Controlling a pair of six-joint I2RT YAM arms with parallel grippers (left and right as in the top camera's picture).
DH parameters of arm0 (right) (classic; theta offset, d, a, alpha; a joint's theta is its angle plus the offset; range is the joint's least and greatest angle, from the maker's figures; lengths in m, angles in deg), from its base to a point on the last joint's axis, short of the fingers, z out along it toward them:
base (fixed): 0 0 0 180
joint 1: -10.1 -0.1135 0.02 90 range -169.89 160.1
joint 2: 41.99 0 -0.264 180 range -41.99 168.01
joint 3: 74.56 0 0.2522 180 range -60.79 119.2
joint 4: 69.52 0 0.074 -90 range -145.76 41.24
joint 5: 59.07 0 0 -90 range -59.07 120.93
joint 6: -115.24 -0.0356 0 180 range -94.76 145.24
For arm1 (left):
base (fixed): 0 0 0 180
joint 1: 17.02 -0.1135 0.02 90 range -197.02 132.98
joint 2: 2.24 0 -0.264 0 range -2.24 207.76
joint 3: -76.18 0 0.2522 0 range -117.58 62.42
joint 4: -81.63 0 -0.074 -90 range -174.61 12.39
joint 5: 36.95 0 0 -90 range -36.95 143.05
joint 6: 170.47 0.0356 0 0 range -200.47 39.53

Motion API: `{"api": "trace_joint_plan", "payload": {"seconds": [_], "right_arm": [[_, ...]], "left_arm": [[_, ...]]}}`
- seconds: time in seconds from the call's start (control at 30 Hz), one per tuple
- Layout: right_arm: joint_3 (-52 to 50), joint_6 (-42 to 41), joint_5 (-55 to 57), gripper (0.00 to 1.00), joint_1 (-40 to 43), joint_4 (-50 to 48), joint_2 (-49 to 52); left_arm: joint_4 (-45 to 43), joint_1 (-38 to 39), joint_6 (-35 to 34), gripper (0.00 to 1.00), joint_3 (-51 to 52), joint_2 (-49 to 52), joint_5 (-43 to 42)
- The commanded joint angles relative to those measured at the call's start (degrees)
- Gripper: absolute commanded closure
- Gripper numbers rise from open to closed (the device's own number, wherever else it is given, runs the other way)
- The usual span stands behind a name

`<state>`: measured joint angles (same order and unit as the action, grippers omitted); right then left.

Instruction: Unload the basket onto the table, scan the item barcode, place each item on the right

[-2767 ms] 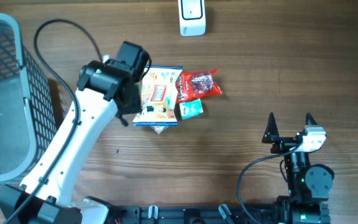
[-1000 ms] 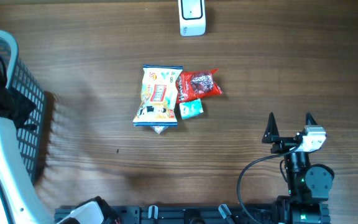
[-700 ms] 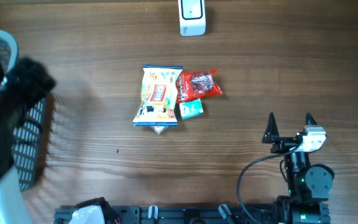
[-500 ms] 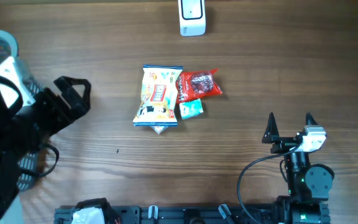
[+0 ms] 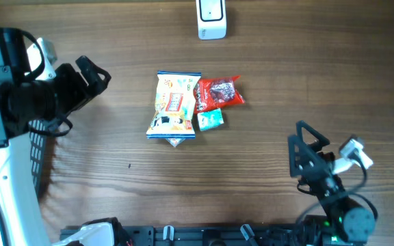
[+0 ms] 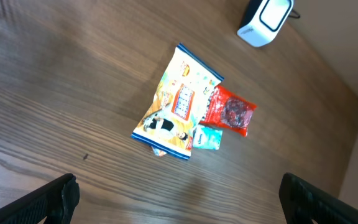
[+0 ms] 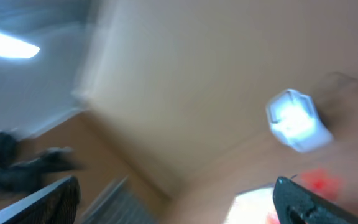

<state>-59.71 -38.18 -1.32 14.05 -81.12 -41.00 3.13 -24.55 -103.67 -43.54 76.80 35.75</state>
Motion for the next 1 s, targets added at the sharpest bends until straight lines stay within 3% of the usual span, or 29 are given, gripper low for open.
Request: {"api": "trace_joint_plan", "payload": {"seconds": [0.0,0.07,0.13,0.2,0.27,0.33,0.47,0.57,0.77,0.97], "right_arm": [[8.8,-0.2,-2.4,0.01,0.1,2.8,3.2],[19.6,11.2,-2.9,0.0,0.1,13.8,10.5],[37.0,27.5,-9.8,0.01,0.1,31.2,26.9],[59.5,45.2,-19.1,0.0,-0.2,58.2,48.4],[75.5,56.2,-16.0,0.0,-3.0,77.9,62.7],[85.4,60.1,-9.8,0.0,-9.4,88.3,74.1],[87.0,59.4,-7.9,0.0,-24.6,85.6,89.4],[87.0,48.3,-3.5,0.0,-30.5,76.8,101.4],[87.0,45.4,-4.2,0.0,-31.3,73.7,118.2],[86.9,45.2,-8.1,0.0,-33.6,65.9,122.2]], "left_arm": [[0.0,0.3,0.1,0.0,0.0,0.7,-0.9],[0.0,0.3,0.1,0.0,0.0,0.7,-0.9],[0.0,0.3,0.1,0.0,0.0,0.7,-0.9],[0.0,0.3,0.1,0.0,0.0,0.7,-0.9],[0.0,0.3,0.1,0.0,0.0,0.7,-0.9],[0.0,0.3,0.1,0.0,0.0,0.7,-0.9],[0.0,0.3,0.1,0.0,0.0,0.7,-0.9],[0.0,0.3,0.1,0.0,0.0,0.7,-0.9],[0.0,0.3,0.1,0.0,0.0,0.7,-0.9],[0.0,0.3,0.1,0.0,0.0,0.7,-0.9]]}}
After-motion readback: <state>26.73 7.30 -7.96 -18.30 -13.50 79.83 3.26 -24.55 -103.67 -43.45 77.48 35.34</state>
